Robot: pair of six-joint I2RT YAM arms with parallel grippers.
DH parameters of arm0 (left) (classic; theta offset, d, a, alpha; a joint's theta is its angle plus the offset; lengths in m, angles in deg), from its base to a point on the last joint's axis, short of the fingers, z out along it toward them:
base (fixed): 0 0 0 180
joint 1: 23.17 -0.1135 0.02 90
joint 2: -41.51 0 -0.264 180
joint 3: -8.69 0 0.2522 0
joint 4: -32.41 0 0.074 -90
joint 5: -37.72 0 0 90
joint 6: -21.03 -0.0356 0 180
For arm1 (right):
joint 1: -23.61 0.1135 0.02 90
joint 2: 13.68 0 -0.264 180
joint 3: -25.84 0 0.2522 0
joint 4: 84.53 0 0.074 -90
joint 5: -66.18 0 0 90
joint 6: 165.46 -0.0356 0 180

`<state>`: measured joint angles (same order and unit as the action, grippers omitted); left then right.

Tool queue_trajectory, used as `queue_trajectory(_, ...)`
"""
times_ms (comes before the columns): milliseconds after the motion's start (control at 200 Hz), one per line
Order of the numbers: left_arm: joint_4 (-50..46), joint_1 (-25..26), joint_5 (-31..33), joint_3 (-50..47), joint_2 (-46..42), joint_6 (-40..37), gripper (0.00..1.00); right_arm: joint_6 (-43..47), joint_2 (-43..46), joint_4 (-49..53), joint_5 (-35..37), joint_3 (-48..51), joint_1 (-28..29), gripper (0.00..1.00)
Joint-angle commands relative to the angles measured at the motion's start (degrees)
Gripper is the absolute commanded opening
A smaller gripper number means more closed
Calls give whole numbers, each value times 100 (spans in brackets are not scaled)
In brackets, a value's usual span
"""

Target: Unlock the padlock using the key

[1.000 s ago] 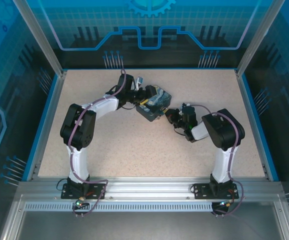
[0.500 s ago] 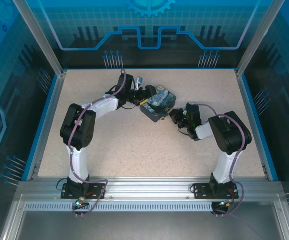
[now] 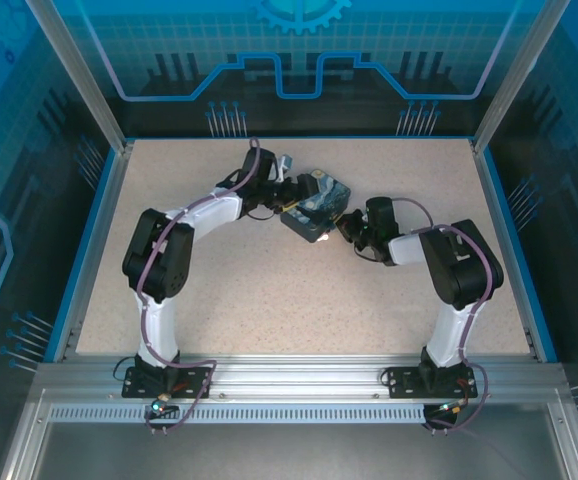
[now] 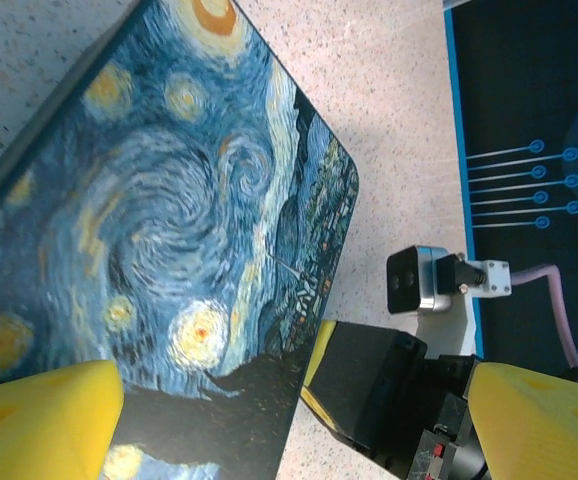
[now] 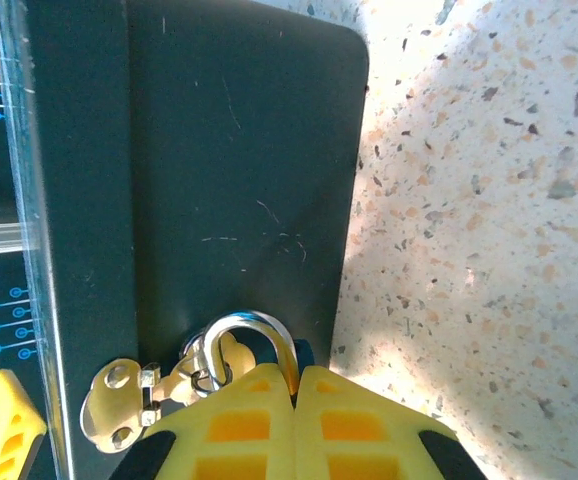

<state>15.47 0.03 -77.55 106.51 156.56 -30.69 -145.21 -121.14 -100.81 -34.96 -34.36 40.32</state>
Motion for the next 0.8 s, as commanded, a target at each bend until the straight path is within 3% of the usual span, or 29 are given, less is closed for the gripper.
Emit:
queue_trajectory(0,-473,142,159,450,91,-316,91,164,-62,437,31,-165,-41,2)
queue_trajectory(340,-526,211,176,346,487,-265,91,140,64,832,192,-263,-119,2)
queue_trajectory(585,-428,115,312,-67,516,-180,91,-143,169,400,263,-115,-332,2)
queue_trajectory(795,-373,26,356,-249,495,-137,91,199,267,728,256,-311,-458,2)
